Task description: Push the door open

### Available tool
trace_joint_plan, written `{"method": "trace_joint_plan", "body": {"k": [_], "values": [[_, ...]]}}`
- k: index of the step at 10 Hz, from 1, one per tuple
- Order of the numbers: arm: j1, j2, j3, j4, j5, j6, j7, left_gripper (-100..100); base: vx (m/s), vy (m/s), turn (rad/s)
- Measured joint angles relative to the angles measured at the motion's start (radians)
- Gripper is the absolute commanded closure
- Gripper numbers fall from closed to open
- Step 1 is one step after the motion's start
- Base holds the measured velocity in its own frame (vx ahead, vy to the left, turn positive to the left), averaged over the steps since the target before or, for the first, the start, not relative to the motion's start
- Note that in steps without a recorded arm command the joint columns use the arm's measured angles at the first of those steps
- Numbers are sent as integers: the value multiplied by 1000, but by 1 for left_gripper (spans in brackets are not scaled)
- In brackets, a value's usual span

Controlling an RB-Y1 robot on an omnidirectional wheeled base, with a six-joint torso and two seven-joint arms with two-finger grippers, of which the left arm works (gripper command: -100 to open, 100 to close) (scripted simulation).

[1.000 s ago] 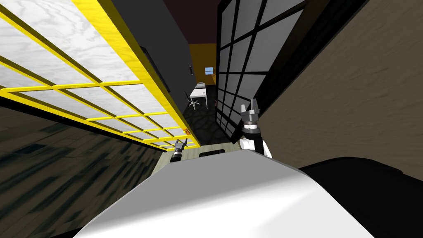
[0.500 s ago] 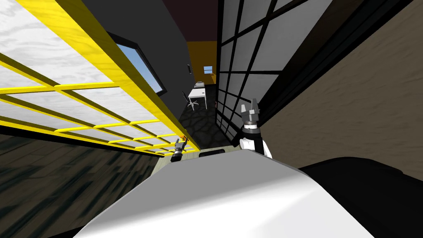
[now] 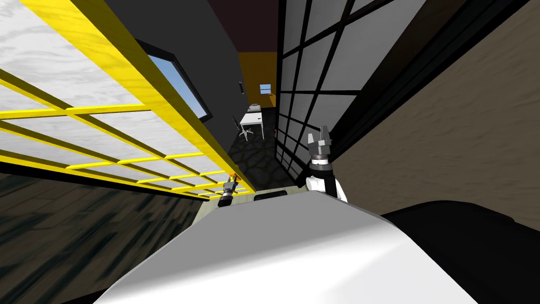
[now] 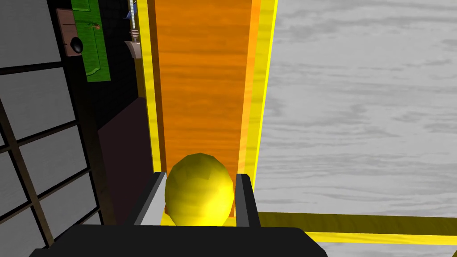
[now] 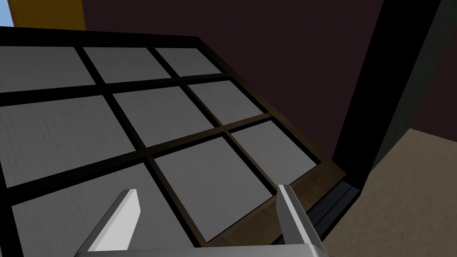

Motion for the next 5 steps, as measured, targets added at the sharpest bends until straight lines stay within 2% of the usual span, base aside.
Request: {"method": "trace_joint_plan", "body": {"k": [2, 5], "values": [[1, 0, 0, 1, 0, 0, 0, 100, 15, 2, -12], [5, -8, 0, 2, 20, 2, 50, 100, 47, 7, -25]]}}
